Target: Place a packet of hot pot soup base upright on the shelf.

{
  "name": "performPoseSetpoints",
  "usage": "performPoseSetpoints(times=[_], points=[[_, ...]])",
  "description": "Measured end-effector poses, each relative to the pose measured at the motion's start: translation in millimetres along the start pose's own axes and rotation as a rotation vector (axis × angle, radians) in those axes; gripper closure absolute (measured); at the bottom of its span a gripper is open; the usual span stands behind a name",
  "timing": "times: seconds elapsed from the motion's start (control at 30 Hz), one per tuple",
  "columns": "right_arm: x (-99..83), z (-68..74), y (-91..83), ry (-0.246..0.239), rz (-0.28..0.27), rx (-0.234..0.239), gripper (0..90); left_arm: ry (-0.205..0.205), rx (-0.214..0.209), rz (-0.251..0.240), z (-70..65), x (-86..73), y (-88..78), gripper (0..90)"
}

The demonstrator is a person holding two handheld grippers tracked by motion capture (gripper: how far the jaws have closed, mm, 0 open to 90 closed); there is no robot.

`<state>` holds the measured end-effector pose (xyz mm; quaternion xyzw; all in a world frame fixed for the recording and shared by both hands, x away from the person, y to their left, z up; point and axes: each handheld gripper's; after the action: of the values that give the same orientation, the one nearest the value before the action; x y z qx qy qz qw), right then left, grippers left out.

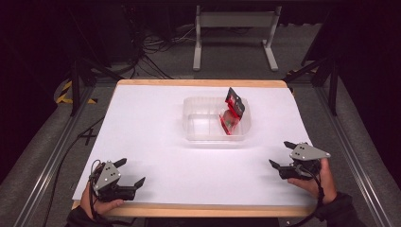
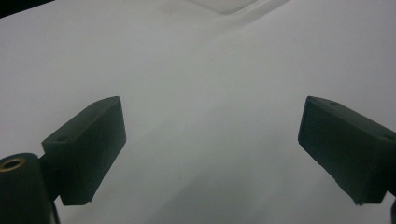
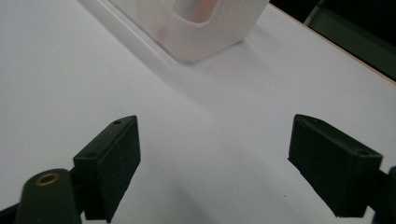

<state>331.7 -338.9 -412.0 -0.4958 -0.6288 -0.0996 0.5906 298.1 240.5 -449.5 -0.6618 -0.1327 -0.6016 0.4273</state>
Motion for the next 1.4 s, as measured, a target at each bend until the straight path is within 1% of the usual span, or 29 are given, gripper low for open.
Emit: performPoseSetpoints(times=[0.07, 0.1, 0.17, 0.2, 0.3, 0.43, 0.57, 0.67, 0.87, 1.0, 1.07, 1.13, 1.2, 1.4], points=[[-2.5, 0.0, -1.3, 0.004, -0.002, -0.001, 16.2, 0.001, 0.001, 0.000, 0.2, 0.0, 0.1, 8.3], [-8.0, -0.4, -3.3, 0.011, 0.003, -0.008, 15.7, 0.001, 0.000, 0.001, 0.3, 0.1, 0.4, 8.3], [-12.3, -0.8, -5.2, 0.018, -0.001, -0.009, 15.3, 0.003, 0.002, 0.003, 0.3, 0.1, 0.7, 8.3], [-12.3, -0.8, -5.2, 0.018, -0.001, -0.009, 15.3, 0.003, 0.002, 0.003, 0.3, 0.1, 0.7, 8.3], [-22.0, -1.3, -10.1, 0.039, -0.008, -0.011, 14.3, 0.001, 0.003, 0.003, 0.7, 0.0, 0.7, 8.3], [-26.1, -1.0, -14.9, 0.052, -0.015, -0.018, 13.7, 0.001, 0.000, 0.006, 0.4, 0.2, 1.3, 8.3], [-33.3, -2.6, -21.5, 0.094, -0.031, -0.026, 13.7, 0.000, 0.001, 0.002, 0.5, 0.2, 1.2, 8.3], [-38.0, -3.2, -25.9, 0.111, -0.036, -0.035, 13.3, 0.001, 0.000, 0.001, 0.1, 0.4, 1.0, 8.3], [-46.6, -4.8, -40.3, 0.165, -0.075, -0.061, 12.5, 0.001, -0.002, -0.003, 0.2, 0.4, 1.1, 8.3], [-47.6, -3.8, -43.7, 0.171, -0.086, -0.073, 11.7, 0.002, 0.002, -0.006, 0.0, 0.6, 0.3, 8.3], [-49.3, -3.1, -45.6, 0.187, -0.095, -0.079, 11.5, 0.002, 0.001, -0.010, 0.0, 0.9, 0.2, 8.3], [-48.5, -2.1, -46.1, 0.185, -0.093, -0.090, 11.5, 0.008, -0.003, -0.013, -0.4, 0.8, 0.2, 8.2], [-47.1, -0.8, -45.2, 0.181, -0.093, -0.095, 11.3, 0.006, -0.005, -0.018, -0.1, 0.7, -0.2, 8.1], [-47.3, 4.0, -41.3, 0.173, -0.071, -0.095, 10.9, 0.009, -0.009, -0.017, 0.1, 0.8, 0.5, 8.0]])
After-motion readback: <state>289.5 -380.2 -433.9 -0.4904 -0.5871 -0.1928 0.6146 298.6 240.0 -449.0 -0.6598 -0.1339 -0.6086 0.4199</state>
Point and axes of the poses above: each handheld gripper's, and its own axes: y roughly forward along the jaws, x roughly out of its top, z roughly to its left, and after that the axes turned 6 degrees about -z, right-handed
